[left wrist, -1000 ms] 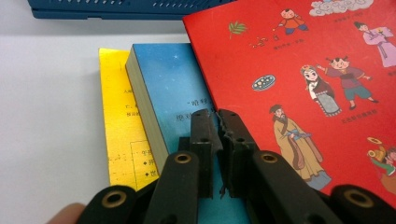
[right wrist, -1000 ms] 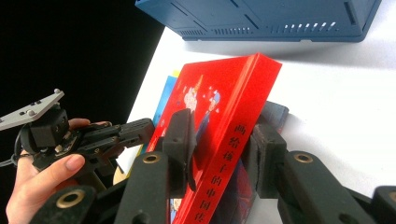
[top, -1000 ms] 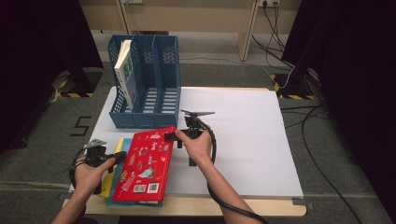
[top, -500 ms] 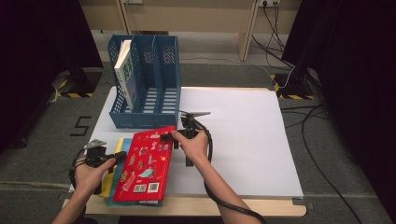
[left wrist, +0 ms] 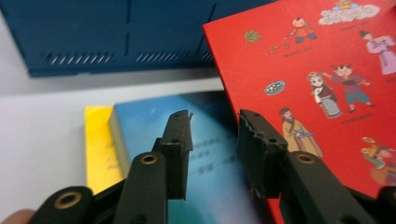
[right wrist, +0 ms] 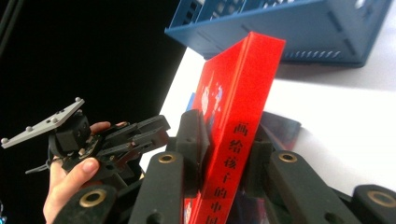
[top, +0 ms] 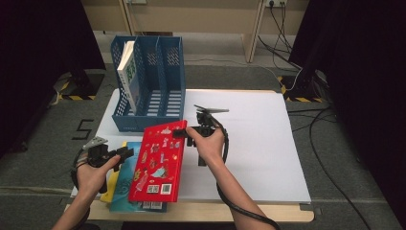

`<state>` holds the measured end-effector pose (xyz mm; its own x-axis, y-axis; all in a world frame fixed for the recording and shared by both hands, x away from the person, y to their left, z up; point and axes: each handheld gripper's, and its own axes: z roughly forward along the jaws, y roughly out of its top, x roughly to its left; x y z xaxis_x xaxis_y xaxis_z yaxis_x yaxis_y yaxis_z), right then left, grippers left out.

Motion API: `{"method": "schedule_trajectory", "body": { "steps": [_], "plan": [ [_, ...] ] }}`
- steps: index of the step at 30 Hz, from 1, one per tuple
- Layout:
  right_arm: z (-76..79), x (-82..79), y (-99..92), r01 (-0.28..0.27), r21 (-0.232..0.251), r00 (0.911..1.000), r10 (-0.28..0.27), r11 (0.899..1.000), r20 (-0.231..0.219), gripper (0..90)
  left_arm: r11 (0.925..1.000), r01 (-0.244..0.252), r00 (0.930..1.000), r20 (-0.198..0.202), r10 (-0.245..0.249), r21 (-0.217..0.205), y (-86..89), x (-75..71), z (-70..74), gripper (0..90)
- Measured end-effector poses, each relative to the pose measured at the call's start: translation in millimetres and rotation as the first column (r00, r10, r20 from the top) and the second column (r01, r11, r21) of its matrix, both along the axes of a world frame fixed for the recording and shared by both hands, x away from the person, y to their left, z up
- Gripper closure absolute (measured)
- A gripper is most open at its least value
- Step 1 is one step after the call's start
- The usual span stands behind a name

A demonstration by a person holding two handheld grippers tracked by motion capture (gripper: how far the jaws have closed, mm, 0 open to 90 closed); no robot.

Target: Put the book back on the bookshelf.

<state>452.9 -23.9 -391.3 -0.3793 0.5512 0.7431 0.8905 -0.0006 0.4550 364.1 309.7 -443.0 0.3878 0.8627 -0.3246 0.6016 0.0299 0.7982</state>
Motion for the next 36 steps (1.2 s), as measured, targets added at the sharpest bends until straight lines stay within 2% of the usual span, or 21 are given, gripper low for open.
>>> {"method": "schedule_trajectory", "body": {
  "steps": [11, 21, 29, 36],
  "plan": [
    [17.7, -0.9, -29.0, 0.059, 0.026, 0.9982, -0.059, 0.998, 0.011, 77.7, 0.9977, 0.06, 0.9979, 0.028, -0.059, -0.032, -24.1, 14.2, 16.1, 51.0],
    [34.4, -2.0, -52.3, 0.122, 0.049, 0.9915, -0.124, 0.991, 0.039, 80.0, 0.9955, 0.09, 0.9944, 0.057, -0.089, -0.027, -39.0, 21.9, 30.1, 45.8],
    [45.5, -5.2, -64.2, 0.157, 0.029, 0.9833, -0.159, 0.987, 0.089, 80.2, 0.9924, 0.121, 0.9909, 0.064, -0.119, -0.023, -50.2, 25.9, 33.5, 45.8],
    [55.9, -7.3, -74.0, 0.197, -0.007, 0.9697, -0.193, 0.98, 0.149, 80.2, 0.9913, 0.13, 0.9896, 0.065, -0.128, -0.022, -54.0, 27.1, 33.9, 45.8]
  ]
}}
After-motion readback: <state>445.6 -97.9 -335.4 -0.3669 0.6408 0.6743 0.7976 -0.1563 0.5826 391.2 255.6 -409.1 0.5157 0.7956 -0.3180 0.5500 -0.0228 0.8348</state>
